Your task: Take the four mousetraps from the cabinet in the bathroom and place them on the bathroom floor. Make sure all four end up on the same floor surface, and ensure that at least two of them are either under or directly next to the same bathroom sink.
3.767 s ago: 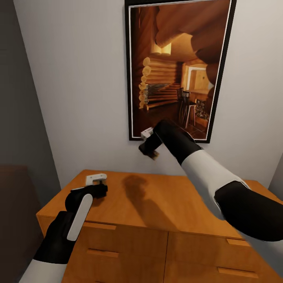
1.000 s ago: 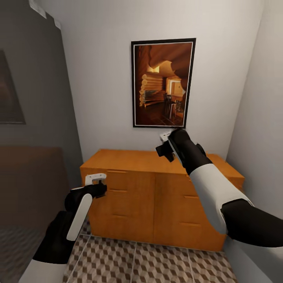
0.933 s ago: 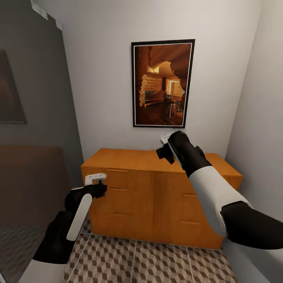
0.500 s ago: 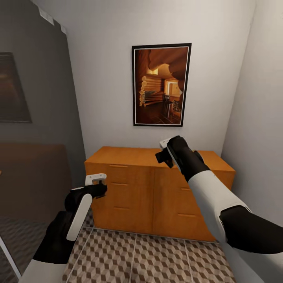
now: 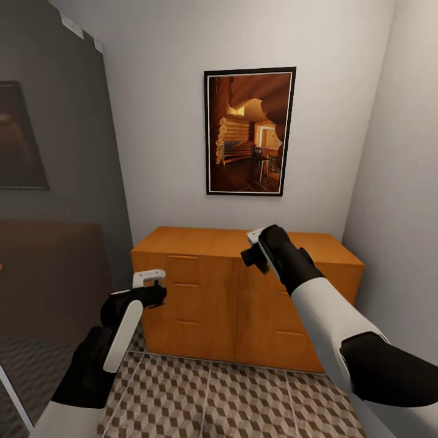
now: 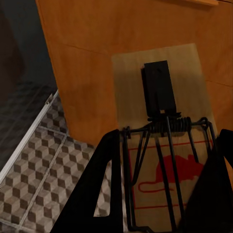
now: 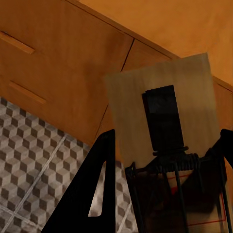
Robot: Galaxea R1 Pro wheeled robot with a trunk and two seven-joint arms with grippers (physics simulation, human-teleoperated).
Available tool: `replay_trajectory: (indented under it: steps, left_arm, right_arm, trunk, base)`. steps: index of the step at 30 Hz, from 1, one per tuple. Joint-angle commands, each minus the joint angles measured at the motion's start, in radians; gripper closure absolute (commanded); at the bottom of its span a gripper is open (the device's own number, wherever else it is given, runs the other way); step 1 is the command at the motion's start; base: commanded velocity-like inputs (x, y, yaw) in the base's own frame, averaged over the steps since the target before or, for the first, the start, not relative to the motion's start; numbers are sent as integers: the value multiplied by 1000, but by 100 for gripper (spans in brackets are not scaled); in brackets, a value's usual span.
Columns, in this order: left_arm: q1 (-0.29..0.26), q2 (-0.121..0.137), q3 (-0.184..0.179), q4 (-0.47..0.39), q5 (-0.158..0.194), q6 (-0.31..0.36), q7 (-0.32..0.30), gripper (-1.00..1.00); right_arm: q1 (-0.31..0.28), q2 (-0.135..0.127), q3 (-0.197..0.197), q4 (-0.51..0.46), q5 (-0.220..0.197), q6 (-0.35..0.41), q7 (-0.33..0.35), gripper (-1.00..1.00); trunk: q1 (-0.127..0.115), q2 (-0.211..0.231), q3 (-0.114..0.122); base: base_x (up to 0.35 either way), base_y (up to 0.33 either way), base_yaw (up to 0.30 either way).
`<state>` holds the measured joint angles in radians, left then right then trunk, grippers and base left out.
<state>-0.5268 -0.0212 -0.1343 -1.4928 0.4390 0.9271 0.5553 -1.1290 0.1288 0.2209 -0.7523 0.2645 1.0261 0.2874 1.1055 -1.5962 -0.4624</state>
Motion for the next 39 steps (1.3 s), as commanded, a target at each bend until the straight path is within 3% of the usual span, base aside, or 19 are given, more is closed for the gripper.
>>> replay_trajectory:
  steps: [1,15,22,35,39]
  left_arm:
    - [-1,0,-1,3,9,2,12,100]
    - [-1,1,-1,32,10,-4,12,100]
    - [-1,-1,-1,52,7,-5,12,100]
    - [-1,-2,-1,56,6,-5,12,100]
    - [-1,-4,-1,69,5,-11,13,100]
  right_arm:
    - [0,0,1,-1,8,3,11,100]
    - [5,-3,0,0,7,3,11,100]
    - [53,-3,1,-1,11,-25,9,100]
    - [67,-3,1,0,9,-40,10,100]
    - [81,-5,-1,0,10,-96,6,100]
  trunk:
    - [0,-1,-1]
    - [0,-1,-1]
    - [0,-1,-1]
    - [0,-1,-1]
    - [0,-1,-1]
  base:
    - [0,0,0]
    - [0,0,0]
    - [0,0,0]
    - [0,0,0]
    - [0,0,0]
